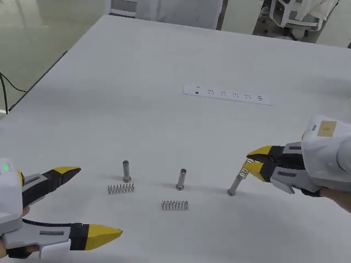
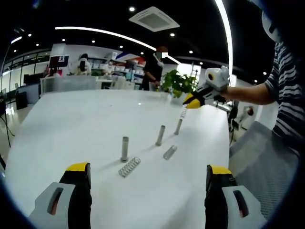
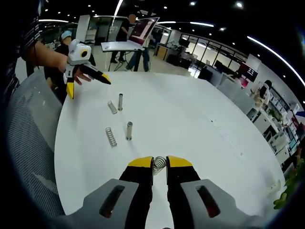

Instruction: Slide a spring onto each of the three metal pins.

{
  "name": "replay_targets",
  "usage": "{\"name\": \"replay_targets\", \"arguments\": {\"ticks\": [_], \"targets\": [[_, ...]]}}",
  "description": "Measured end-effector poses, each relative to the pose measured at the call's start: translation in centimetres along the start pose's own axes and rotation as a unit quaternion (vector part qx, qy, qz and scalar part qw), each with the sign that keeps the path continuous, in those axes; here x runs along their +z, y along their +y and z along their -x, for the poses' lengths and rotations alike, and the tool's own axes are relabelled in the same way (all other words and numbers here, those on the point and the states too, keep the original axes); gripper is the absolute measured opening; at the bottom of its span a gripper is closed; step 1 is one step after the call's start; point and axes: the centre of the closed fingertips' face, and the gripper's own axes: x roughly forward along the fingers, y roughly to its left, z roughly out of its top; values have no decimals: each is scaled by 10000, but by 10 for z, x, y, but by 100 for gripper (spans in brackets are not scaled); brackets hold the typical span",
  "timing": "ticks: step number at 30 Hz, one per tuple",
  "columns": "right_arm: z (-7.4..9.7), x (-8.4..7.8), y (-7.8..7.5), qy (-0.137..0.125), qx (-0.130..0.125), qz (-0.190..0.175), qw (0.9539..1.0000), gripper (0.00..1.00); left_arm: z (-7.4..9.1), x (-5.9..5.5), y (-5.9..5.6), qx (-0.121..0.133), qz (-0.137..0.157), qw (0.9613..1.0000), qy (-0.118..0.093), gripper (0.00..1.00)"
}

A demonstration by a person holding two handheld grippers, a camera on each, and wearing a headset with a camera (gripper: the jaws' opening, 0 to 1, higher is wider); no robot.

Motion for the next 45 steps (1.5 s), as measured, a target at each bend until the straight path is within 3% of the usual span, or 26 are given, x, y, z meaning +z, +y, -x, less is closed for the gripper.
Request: {"name": "replay_targets", "arguments": {"ticks": [45], "targets": [[-14, -15, 3, 146, 85, -98, 9998, 7, 2, 2, 1, 7, 139, 9999, -69, 97]]}}
